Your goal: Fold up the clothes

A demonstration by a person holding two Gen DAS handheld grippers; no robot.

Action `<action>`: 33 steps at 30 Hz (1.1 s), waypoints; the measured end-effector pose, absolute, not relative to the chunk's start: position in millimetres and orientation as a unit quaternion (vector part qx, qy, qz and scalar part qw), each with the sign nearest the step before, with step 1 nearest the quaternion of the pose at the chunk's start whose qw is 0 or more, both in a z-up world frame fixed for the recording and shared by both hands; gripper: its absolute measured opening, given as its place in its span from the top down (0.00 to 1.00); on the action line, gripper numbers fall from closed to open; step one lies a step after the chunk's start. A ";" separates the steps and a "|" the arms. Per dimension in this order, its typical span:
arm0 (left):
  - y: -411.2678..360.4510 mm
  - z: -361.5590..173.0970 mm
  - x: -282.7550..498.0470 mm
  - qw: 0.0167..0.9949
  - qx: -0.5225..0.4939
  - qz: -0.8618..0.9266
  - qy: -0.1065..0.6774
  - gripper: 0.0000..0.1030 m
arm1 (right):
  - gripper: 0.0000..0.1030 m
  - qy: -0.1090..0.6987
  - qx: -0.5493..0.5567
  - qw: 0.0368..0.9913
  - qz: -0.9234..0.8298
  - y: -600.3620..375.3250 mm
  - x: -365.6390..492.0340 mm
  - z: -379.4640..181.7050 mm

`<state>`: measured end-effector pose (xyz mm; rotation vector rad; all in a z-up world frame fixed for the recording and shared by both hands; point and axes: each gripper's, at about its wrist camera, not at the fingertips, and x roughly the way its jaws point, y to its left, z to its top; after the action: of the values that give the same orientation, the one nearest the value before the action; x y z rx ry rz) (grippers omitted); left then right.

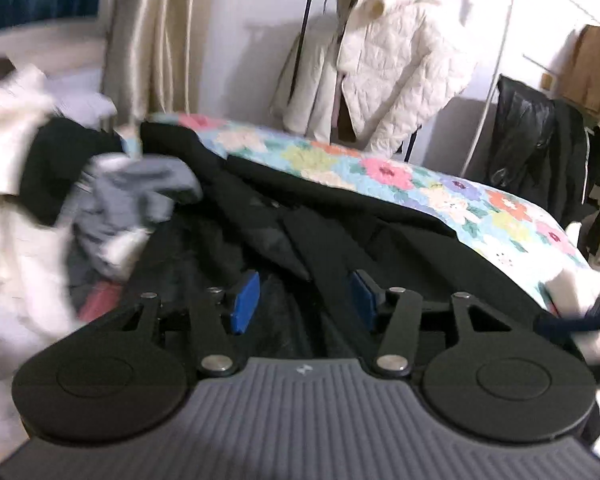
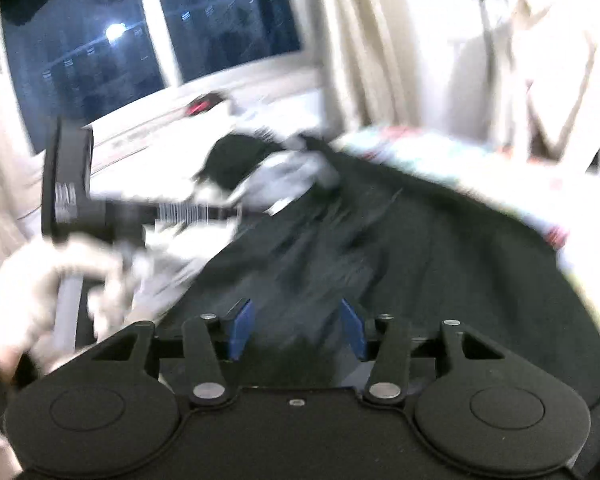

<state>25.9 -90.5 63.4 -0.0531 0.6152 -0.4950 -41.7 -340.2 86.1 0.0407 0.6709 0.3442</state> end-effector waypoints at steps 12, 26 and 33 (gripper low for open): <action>-151.2 -35.5 122.5 0.902 -0.007 -0.280 0.328 0.56 | 0.48 0.388 -0.160 0.901 0.105 -355.5 185.6 -8.6; -135.9 -26.0 129.9 0.922 0.054 -0.231 0.305 0.56 | 0.99 0.368 -0.184 0.909 -0.061 -473.6 240.7 15.0; -139.4 -21.4 128.7 0.924 0.053 -0.235 0.299 0.56 | 0.99 0.364 -0.133 0.881 -0.272 -638.8 180.1 50.6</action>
<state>128.7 -139.4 -21.4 0.1087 0.6130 -0.4817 180.1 -638.8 50.6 -0.2775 0.7582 -0.5659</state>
